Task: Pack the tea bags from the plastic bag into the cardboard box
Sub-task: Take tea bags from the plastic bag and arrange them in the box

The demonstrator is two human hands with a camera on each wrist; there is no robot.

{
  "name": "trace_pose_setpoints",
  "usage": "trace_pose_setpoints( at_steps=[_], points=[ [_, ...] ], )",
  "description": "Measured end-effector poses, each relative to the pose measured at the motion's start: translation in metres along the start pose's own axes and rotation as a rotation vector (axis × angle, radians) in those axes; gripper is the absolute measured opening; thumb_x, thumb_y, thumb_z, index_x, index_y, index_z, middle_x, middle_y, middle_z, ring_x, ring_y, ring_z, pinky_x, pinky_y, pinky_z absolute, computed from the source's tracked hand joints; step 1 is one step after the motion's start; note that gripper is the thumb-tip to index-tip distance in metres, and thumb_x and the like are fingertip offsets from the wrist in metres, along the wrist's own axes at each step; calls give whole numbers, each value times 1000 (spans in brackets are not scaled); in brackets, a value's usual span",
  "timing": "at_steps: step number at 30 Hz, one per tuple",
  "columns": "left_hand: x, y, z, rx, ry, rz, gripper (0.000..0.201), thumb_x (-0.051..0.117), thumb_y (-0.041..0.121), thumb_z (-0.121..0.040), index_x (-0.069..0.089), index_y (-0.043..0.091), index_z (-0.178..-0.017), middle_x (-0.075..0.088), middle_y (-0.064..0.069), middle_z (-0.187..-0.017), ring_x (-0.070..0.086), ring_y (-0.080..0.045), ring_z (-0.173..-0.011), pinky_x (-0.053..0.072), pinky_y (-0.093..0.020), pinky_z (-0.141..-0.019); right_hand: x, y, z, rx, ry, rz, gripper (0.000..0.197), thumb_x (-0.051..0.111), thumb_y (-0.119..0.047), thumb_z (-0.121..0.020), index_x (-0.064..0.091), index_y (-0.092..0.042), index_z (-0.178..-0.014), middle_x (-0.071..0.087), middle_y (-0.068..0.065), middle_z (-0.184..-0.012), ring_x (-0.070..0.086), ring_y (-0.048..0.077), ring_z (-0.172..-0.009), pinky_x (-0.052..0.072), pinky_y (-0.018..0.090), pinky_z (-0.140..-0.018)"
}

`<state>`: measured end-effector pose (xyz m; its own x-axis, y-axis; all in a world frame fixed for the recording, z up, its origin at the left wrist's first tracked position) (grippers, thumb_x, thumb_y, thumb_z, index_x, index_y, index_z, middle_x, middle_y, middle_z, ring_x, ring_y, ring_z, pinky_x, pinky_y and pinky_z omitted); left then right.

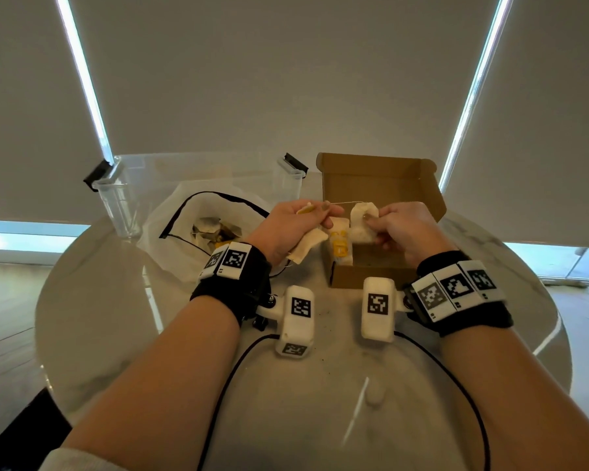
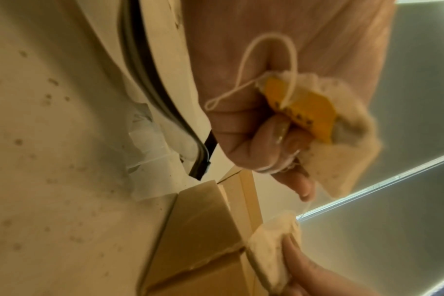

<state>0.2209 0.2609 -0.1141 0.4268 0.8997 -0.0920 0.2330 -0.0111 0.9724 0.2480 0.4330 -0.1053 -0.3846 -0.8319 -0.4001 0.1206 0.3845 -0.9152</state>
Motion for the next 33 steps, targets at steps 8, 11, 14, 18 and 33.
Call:
trace_pose_setpoints(
  at_steps=[8, 11, 14, 18, 33],
  points=[
    [5, -5, -1, -45, -26, -201, 22, 62, 26, -89, 69, 5, -89, 67, 2, -70, 58, 3, -52, 47, -11, -53, 16, -9, 15, 55, -311, -331, 17, 54, -10, -93, 61, -3, -106, 65, 6, -75, 58, 10, -60, 46, 18, -51],
    [5, -4, 1, -50, -27, -239, 17, 63, 24, -89, 68, 10, -82, 67, 10, -58, 57, 5, -48, 43, -9, -49, 20, -13, 20, 47, -415, -384, 18, 51, -18, -95, 62, -4, -99, 66, 6, -68, 59, 10, -58, 47, 18, -53],
    [5, -4, 2, -58, -13, -297, 17, 65, 29, -86, 68, 13, -79, 65, 10, -56, 55, 5, -46, 43, -10, -49, 23, -13, 23, 52, -439, -373, 24, 57, -25, -90, 64, -4, -98, 64, 6, -71, 56, 10, -59, 48, 17, -52],
    [5, -6, 0, -45, -8, -366, 23, 70, 31, -82, 73, 9, -89, 70, 2, -73, 59, 2, -56, 48, -17, -63, 27, -11, 23, 25, -436, -324, 16, 64, -14, -85, 65, -3, -97, 63, 5, -73, 54, 9, -59, 47, 15, -50],
    [-6, -23, -8, -227, 44, -640, 54, 69, 42, -81, 52, 18, -127, 55, -1, -120, 54, -15, -104, 46, -32, -91, 16, 8, 2, 125, -289, 354, 15, 70, -15, -82, 66, -8, -94, 67, 8, -94, 61, 18, -87, 51, 33, -84]
  ],
)
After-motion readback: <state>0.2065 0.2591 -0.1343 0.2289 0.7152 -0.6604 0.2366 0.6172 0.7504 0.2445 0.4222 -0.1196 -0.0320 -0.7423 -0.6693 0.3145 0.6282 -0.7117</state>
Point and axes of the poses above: each hand's wrist, its own z-axis away from the middle knuckle, its own x-axis out of the palm, y = z × x, the point moved 3 cm from there along -z, towards the middle knuckle
